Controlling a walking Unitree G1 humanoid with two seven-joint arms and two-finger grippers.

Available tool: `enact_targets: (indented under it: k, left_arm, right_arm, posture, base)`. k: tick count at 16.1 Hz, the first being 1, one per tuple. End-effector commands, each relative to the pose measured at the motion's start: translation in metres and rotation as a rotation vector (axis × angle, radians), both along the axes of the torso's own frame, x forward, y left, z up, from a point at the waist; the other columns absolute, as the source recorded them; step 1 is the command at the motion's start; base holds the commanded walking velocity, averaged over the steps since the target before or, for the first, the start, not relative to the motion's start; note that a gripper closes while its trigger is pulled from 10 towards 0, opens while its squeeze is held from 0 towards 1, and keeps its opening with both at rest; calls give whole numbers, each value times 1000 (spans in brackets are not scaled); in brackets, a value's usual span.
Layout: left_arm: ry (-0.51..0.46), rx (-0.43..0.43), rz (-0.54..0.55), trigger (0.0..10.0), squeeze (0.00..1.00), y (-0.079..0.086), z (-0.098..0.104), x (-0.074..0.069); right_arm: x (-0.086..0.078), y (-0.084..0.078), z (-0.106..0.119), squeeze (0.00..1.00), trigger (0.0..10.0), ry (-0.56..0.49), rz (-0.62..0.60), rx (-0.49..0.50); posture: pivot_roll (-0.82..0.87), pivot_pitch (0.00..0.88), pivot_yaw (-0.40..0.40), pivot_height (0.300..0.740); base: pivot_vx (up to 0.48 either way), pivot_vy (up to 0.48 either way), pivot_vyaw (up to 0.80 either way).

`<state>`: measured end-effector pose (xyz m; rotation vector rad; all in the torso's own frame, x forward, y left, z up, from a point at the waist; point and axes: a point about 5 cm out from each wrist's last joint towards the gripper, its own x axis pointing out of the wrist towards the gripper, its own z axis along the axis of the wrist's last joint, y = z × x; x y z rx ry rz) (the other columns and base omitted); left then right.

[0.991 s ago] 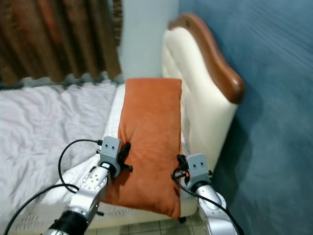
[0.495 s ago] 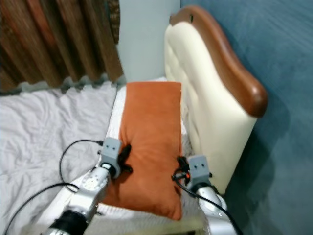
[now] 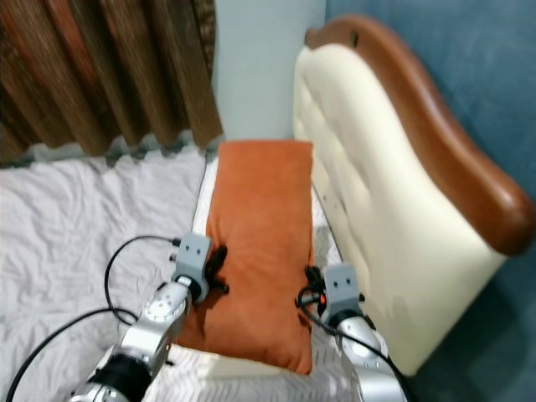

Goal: Clean up the room

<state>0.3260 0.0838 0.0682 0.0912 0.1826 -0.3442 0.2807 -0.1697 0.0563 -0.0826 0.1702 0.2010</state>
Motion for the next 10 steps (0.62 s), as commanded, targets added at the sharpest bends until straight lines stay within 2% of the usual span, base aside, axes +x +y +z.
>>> enact_targets:
  k: [1, 5, 10]
  left_arm:
    - [-25, 0, 3, 10000, 1000, 3, 8, 5]
    - [-4, 49, -55, 10000, 1000, 6, 3, 6]
    - [4, 62, -38, 10000, 1000, 16, 5, 10]
  right_arm:
    - [1, -9, 5, 0, 10000, -24, -46, -2]
    - [8, -17, 3, 0, 10000, -15, -104, -14]
    - [26, -18, 4, 0, 10000, -27, -177, -56]
  posture:
    - [-130, 19, 47, 740]
    - [-121, 44, 56, 740]
    - [-96, 63, 68, 740]
  base:
    - [0, 0, 0]
    - [0, 0, 0]
    - [0, 0, 0]
